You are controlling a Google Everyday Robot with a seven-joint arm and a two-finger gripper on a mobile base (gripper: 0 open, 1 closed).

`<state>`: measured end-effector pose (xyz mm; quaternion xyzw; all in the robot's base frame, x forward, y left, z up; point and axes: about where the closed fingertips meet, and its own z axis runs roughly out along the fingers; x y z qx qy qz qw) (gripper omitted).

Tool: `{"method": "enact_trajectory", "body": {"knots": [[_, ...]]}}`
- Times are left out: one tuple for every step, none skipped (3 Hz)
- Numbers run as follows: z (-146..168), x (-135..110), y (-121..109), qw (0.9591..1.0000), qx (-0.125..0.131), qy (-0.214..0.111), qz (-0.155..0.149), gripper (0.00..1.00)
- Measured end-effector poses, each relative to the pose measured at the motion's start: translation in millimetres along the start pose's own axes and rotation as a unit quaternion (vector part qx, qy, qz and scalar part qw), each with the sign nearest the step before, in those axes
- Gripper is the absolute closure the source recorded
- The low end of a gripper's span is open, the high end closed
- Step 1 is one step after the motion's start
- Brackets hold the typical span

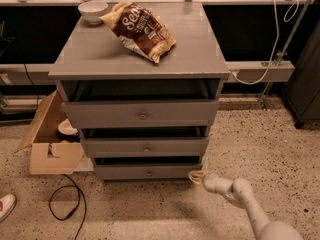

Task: Close bottom drawer

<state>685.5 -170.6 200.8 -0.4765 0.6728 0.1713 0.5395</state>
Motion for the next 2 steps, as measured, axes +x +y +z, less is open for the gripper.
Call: {"method": "enact_trajectory", "body": {"knots": [[-86,5,38,0.9990,-0.035,-0.025,-0.008,1.00],[-157,5,55,0.9988,-0.038,-0.031,-0.007,1.00]]}}
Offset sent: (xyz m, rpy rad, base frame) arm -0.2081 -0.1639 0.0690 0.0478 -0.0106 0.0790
